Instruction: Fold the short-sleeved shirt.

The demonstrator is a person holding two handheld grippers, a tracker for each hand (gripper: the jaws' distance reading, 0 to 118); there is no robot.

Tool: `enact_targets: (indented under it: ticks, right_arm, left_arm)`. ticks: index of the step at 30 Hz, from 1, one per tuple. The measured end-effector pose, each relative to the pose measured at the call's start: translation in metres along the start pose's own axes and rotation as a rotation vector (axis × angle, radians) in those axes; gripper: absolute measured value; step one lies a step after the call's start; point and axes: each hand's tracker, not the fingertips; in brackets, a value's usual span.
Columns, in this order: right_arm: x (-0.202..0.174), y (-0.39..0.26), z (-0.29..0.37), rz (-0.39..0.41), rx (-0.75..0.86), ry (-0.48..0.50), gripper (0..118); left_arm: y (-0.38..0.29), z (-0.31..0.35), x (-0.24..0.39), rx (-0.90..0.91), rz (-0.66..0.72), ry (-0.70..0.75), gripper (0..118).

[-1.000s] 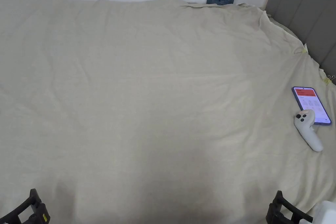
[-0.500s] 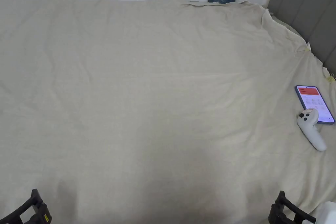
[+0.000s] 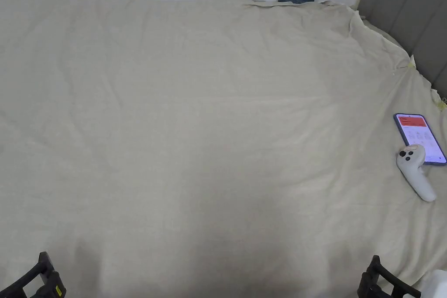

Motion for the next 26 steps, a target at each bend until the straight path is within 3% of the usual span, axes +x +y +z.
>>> enact_targets:
  ticks: [26]
  right_arm:
    - [0.0010, 0.0030, 0.0048, -0.032, -0.001, -0.009, 115]
  left_arm:
    - [-0.0003, -0.0003, -0.0002, -0.001, 0.003, 0.001, 118]
